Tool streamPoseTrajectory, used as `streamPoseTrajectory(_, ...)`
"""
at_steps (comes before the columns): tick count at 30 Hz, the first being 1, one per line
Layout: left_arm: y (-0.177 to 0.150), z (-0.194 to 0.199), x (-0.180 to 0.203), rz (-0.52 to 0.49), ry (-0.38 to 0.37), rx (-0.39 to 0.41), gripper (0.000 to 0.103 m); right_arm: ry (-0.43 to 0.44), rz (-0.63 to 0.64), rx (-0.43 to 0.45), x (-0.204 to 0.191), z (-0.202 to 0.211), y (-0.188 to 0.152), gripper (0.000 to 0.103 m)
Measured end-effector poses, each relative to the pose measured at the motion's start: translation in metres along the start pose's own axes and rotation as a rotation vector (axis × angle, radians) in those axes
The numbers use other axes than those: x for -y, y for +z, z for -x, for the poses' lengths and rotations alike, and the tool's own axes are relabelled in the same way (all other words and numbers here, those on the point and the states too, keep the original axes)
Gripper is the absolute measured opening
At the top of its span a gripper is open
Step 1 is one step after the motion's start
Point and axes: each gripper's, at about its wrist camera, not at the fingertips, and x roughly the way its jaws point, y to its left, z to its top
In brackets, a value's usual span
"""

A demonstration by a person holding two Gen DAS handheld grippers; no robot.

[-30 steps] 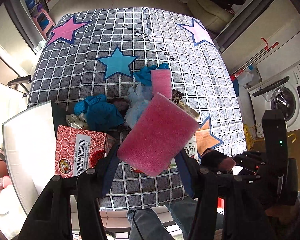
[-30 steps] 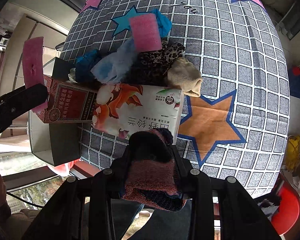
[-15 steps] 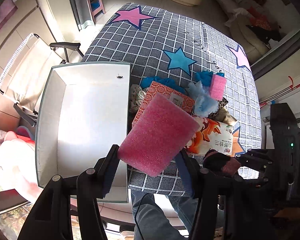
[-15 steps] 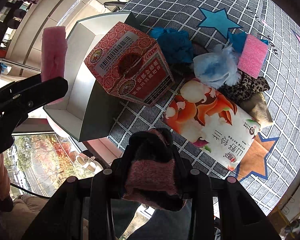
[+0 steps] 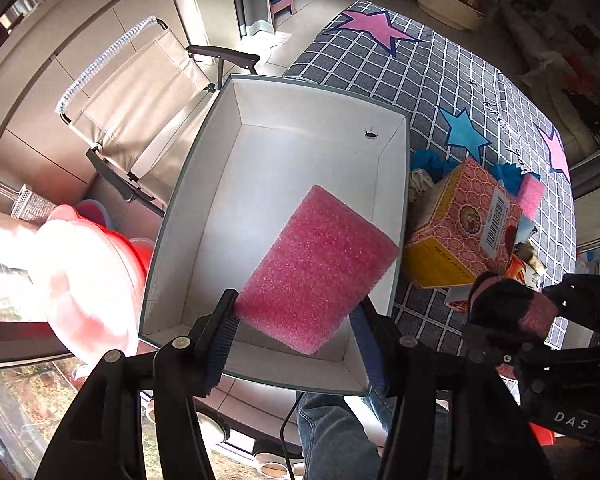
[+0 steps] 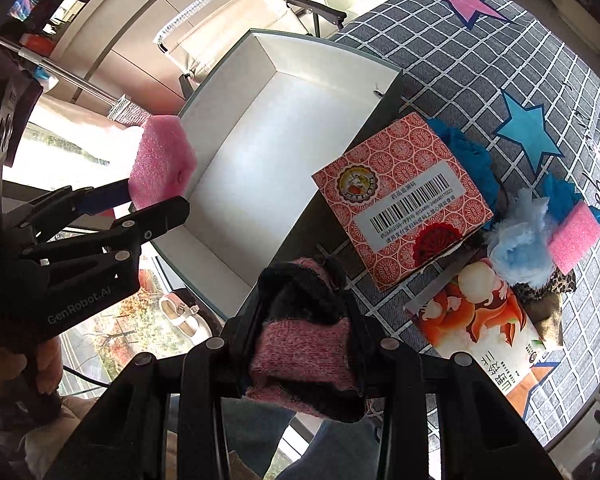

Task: Organize soft objects
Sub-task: 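Carry the sponge and sock with both tools over the white box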

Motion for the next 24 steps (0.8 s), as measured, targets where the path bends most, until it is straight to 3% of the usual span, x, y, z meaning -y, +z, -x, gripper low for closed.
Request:
streamPoseTrajectory(12, 0.000, -0.025, -0.024, 0.083, 0.029, -0.034, 0.060, 0.017, 0.016, 0.040, -0.025, 0.004, 0.050, 0.038)
streamPoseTrajectory(24, 0.003, -0.036, -0.033, 0.109, 0.019, -0.051, 0.060, 0.021, 0.012, 0.037, -0.037, -0.005, 0.075, 0.038)
